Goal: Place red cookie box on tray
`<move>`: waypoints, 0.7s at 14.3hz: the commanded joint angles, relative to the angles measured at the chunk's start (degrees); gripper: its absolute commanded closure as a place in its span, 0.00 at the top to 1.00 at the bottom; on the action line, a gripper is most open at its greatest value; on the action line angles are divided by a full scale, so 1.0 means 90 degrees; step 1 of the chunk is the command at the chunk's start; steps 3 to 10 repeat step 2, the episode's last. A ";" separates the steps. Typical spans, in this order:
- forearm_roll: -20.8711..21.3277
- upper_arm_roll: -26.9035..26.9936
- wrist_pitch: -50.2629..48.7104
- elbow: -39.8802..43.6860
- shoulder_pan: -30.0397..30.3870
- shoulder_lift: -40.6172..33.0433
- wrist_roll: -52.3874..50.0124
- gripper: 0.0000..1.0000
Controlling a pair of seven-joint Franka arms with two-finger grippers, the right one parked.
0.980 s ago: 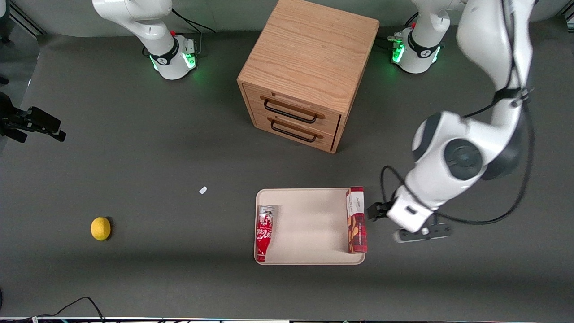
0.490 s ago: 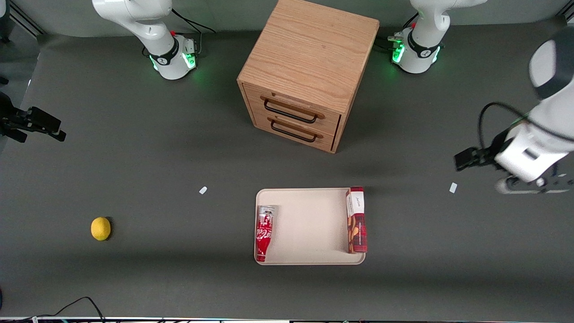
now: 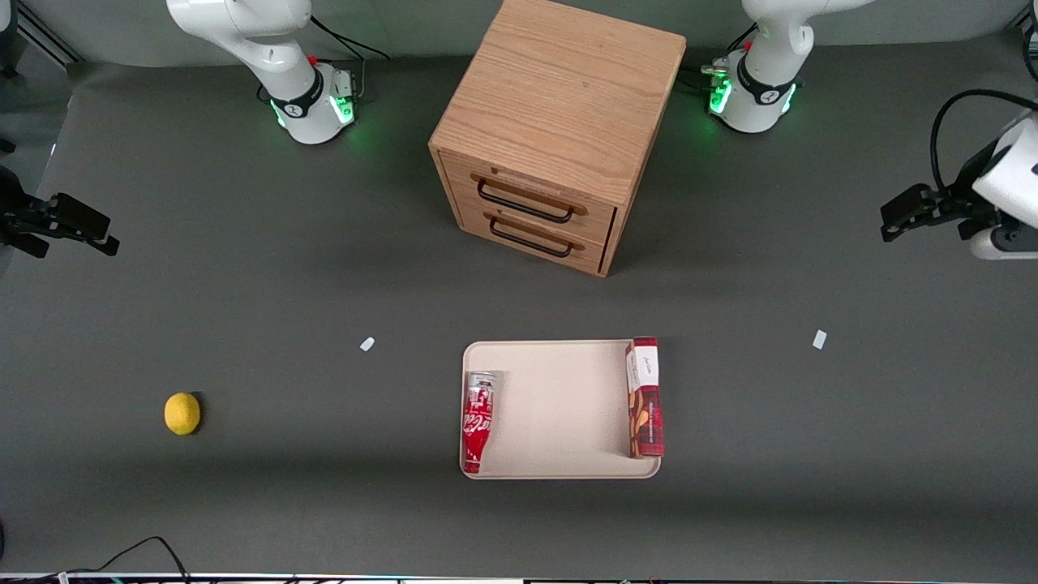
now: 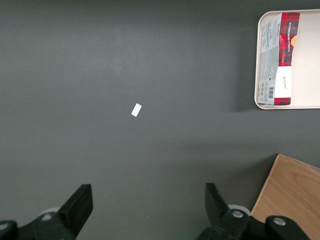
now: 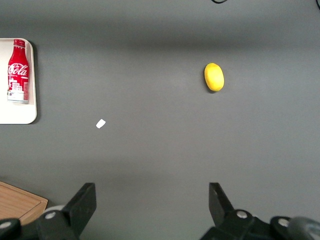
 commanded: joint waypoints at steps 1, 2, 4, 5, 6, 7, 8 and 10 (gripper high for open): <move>-0.0098 0.0002 0.0004 -0.0238 0.0087 -0.0198 0.0269 1.00; -0.0098 0.0002 0.0014 -0.0228 0.0087 -0.0198 0.0269 1.00; -0.0098 0.0002 0.0014 -0.0228 0.0087 -0.0198 0.0269 1.00; -0.0098 0.0002 0.0014 -0.0228 0.0087 -0.0198 0.0269 1.00; -0.0098 0.0002 0.0014 -0.0228 0.0087 -0.0198 0.0269 1.00; -0.0098 0.0002 0.0014 -0.0228 0.0087 -0.0198 0.0269 1.00; -0.0098 0.0002 0.0014 -0.0228 0.0087 -0.0198 0.0269 1.00; -0.0098 0.0002 0.0014 -0.0228 0.0087 -0.0198 0.0269 1.00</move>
